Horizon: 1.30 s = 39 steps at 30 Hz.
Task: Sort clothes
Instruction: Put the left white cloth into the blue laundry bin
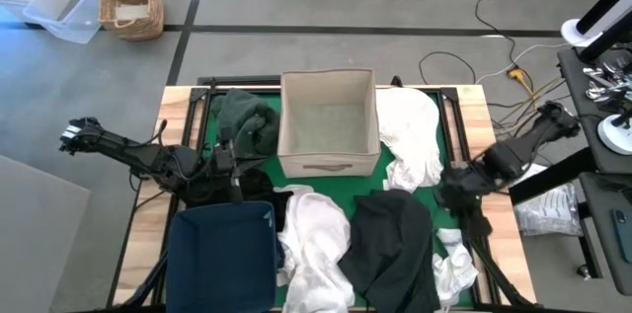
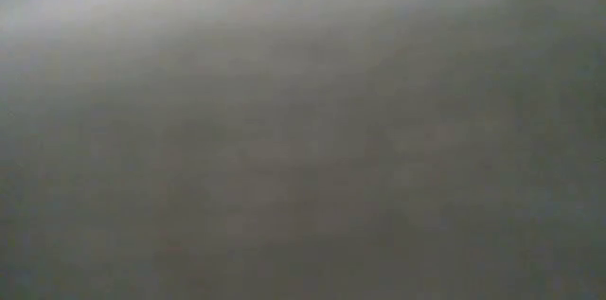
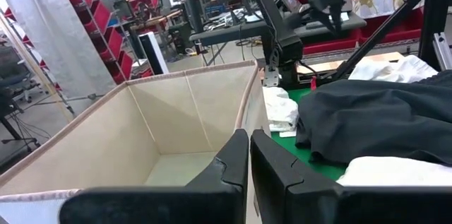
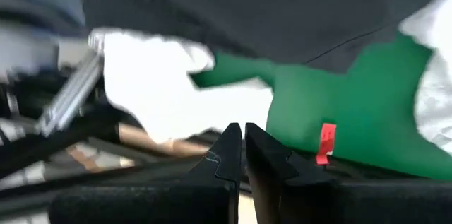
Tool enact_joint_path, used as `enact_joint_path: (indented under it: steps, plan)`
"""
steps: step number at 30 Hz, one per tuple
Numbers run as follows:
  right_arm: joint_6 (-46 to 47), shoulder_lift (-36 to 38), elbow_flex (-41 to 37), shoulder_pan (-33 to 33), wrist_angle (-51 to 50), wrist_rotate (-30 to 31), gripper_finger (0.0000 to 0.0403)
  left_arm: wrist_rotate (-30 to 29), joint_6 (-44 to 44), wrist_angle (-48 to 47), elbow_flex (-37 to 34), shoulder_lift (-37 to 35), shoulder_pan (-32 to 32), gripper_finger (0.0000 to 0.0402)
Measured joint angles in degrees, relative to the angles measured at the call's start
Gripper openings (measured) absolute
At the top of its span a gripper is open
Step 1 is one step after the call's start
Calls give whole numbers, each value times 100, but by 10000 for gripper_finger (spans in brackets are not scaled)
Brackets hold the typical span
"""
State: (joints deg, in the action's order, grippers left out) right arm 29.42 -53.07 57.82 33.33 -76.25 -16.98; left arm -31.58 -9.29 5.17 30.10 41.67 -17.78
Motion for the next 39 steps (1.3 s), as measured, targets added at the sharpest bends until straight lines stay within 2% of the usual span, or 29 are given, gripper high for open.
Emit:
enact_joint_path:
  steps: [8, 12, 18, 21, 31, 35, 39]
  plan:
    - [1092, -345, -10, 1254, 91, 61, 13, 1, 104, -3, -2, 3, 0, 0]
    - [1459, -611, -13, 1580, 125, 345, 13, 1, 182, -1, -2, 4, 0, 0]
    - [1710, -1044, -15, 1671, 255, 357, 19, 1, 192, 0, -2, 4, 0, 0]
    - [1722, -1215, -17, 1671, 276, 359, 46, 3, 233, 0, -2, 4, 0, 0]
    - [1713, -1542, -20, 1694, 282, 561, 173, 4, 235, 0, -2, 4, 0, 0]
    - [1779, -1534, -48, 1868, 309, 610, 203, 5, 235, 0, -2, 4, 0, 0]
    - [2224, -1529, -125, 2235, 464, 848, 217, 5, 235, 0, -2, 4, 0, 0]
